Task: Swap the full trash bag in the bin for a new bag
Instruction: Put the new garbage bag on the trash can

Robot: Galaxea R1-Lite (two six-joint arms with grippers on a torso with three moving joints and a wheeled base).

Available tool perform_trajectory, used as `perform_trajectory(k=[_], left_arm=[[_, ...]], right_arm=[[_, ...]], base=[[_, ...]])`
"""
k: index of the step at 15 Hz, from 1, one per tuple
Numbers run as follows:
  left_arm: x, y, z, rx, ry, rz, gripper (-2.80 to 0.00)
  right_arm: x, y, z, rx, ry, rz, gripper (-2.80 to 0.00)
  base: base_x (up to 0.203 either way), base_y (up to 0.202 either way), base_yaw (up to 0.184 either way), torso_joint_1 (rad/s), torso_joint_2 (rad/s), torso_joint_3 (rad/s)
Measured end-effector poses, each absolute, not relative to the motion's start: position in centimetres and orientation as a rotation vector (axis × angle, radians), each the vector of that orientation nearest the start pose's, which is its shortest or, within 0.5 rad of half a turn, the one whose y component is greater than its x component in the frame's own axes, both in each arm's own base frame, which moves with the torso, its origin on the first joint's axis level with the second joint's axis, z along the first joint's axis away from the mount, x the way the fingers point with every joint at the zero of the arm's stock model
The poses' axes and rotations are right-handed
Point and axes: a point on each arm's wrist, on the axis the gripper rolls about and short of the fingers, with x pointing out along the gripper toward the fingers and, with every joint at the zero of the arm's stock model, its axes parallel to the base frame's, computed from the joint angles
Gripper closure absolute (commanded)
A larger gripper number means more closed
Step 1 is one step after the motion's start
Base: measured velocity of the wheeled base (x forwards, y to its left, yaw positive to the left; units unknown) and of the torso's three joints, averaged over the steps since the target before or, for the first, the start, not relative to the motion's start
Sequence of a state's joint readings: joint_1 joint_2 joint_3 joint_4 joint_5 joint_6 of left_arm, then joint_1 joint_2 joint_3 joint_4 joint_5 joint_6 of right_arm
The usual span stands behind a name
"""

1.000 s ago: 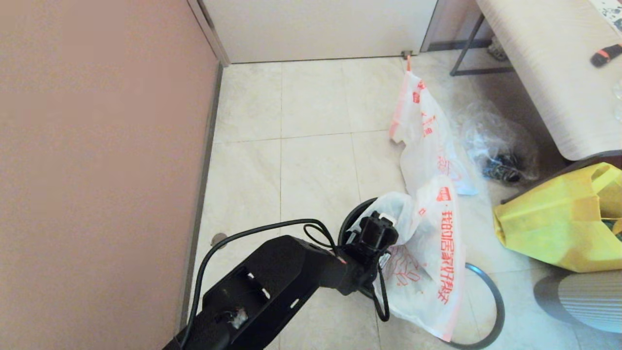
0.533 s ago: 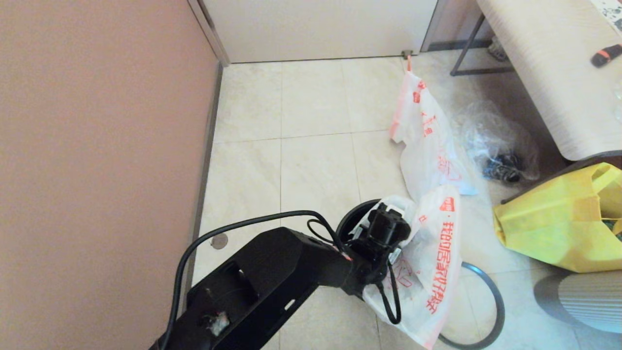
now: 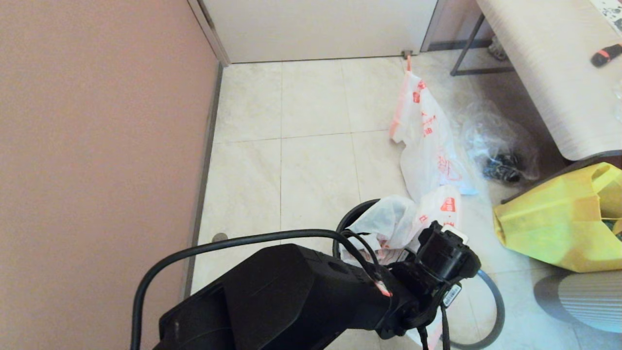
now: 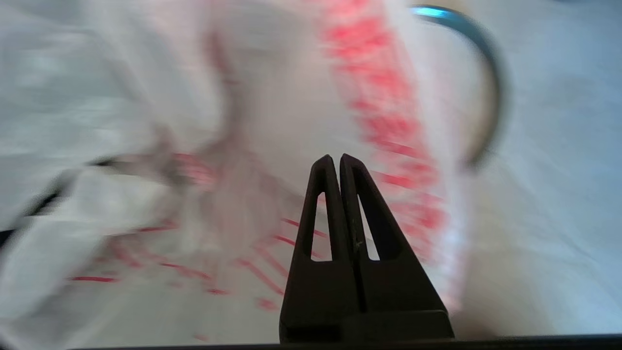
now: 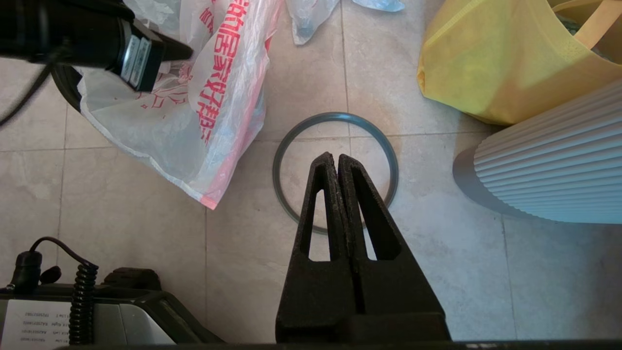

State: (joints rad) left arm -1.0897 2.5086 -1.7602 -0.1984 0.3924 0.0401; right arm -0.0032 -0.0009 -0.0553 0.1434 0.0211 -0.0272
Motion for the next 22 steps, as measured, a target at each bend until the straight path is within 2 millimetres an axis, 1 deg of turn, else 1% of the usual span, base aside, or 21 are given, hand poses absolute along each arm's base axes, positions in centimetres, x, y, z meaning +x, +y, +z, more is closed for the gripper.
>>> perform_trajectory(k=[3, 4, 6, 8, 10, 13, 15, 17, 21, 22], left_arm=[[22.9, -45.2, 7.1, 0.403, 0.405, -0.765, 0.00], [22.5, -45.4, 7.2, 0.407, 0.402, -0.776, -2.80], [22.3, -45.9, 7.4, 0.423, 0.391, -0.780, -2.80], [23.3, -46.6, 7.6, 0.428, 0.350, -0.744, -2.80], [24.9, -46.6, 6.6, 0.473, 0.322, -0.710, -2.80], [26.1, -46.8, 5.0, 0.477, 0.287, -0.679, -2.80], [26.4, -47.0, 4.3, 0.457, 0.270, -0.698, -2.80], [26.2, -47.3, 3.5, 0.452, 0.269, -0.729, -2.80], [26.8, -47.1, 1.7, 0.468, 0.291, -0.719, -2.80], [27.0, -47.0, 1.6, 0.460, 0.284, -0.715, 0.00]], right_arm=[[-2.8, 0.1, 7.7, -0.026, 0.086, 0.019, 0.00], [-2.8, 0.1, 7.7, -0.026, 0.087, 0.019, 0.00], [-2.8, 0.1, 7.8, -0.026, 0.084, 0.019, 0.00], [-2.8, 0.1, 7.7, -0.026, 0.085, 0.019, 0.00], [-2.8, 0.1, 7.7, -0.026, 0.084, 0.019, 0.00], [-2.8, 0.1, 7.6, -0.026, 0.085, 0.019, 0.00], [-2.8, 0.1, 7.6, -0.026, 0.085, 0.019, 0.00], [-2.8, 0.1, 7.6, -0.026, 0.086, 0.019, 0.00], [-2.8, 0.1, 7.6, -0.026, 0.086, 0.019, 0.00], [-2.8, 0.1, 7.6, -0.026, 0.086, 0.019, 0.00]], base=[[0.000, 0.000, 0.000, 0.000, 0.00, 0.000], [0.000, 0.000, 0.000, 0.000, 0.00, 0.000], [0.000, 0.000, 0.000, 0.000, 0.00, 0.000], [0.000, 0.000, 0.000, 0.000, 0.00, 0.000], [0.000, 0.000, 0.000, 0.000, 0.00, 0.000], [0.000, 0.000, 0.000, 0.000, 0.00, 0.000], [0.000, 0.000, 0.000, 0.000, 0.00, 0.000], [0.000, 0.000, 0.000, 0.000, 0.00, 0.000], [0.000, 0.000, 0.000, 0.000, 0.00, 0.000], [0.000, 0.000, 0.000, 0.000, 0.00, 0.000]])
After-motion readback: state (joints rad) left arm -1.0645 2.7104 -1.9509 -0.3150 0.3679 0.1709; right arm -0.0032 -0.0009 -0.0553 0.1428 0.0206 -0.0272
